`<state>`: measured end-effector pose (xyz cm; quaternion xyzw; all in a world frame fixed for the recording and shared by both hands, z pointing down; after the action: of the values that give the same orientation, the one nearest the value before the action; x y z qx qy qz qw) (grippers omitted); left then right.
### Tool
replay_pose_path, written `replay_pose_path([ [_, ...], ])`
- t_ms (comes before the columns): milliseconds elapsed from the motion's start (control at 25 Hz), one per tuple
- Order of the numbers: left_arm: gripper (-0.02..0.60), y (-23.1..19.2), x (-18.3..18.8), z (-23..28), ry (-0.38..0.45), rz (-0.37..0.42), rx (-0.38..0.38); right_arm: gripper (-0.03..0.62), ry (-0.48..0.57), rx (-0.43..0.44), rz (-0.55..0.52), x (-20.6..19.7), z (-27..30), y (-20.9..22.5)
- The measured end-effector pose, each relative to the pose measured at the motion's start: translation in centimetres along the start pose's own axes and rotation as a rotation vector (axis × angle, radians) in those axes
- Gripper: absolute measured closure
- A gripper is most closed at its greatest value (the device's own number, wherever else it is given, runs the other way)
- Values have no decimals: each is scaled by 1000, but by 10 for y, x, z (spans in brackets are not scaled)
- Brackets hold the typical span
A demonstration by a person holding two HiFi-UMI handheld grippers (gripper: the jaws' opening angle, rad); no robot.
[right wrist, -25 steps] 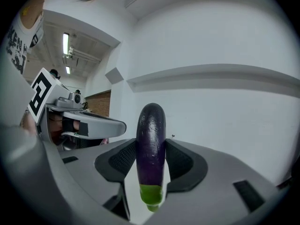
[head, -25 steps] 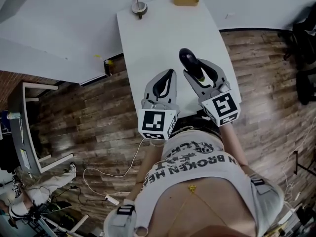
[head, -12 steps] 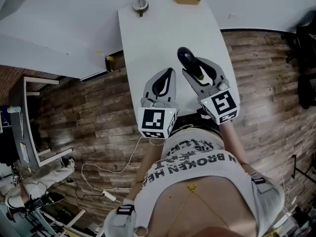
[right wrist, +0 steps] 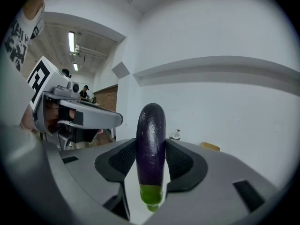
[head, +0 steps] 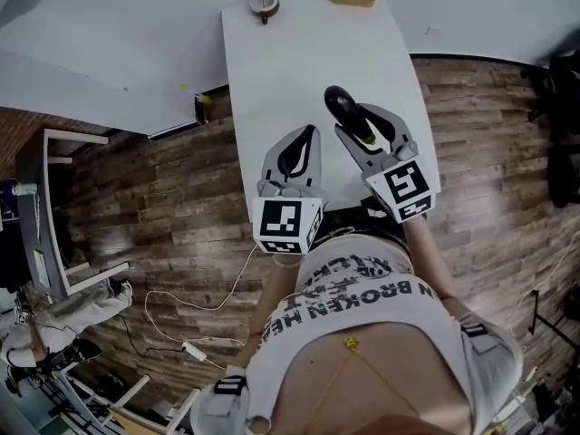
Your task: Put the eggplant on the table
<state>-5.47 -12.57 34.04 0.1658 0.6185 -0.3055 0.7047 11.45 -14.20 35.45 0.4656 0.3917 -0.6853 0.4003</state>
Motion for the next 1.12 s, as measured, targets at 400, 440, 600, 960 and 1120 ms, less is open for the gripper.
replay_pose_path([
  [400,575,-3,-4,-3,-4,-14,27,401,-89,50,-78,-27,19,-5],
  [440,575,-4,-4,-4,-6,-15,29,399,-100,55,-83,-30,22,-5],
  [600,575,-8,-5,-5,-11,-23,42,401,-145,73,-103,-42,33,-5],
  [960,575,-12,-12,-13,-28,-43,74,399,-243,123,-155,-75,54,-14],
  [1120,575,-14,-16,-17,-36,-55,93,399,-284,148,-172,-90,63,-18],
])
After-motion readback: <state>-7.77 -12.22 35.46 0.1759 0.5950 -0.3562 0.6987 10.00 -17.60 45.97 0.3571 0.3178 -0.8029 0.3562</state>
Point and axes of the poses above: the fingertips, and each gripper's own axes: z forward along the fingers, y to its right, x out of its top, the point moved 10 cm from there along -z, backward along the fingers, and after that the axes turned 15 degrees about -x, right-handed, at the moved point
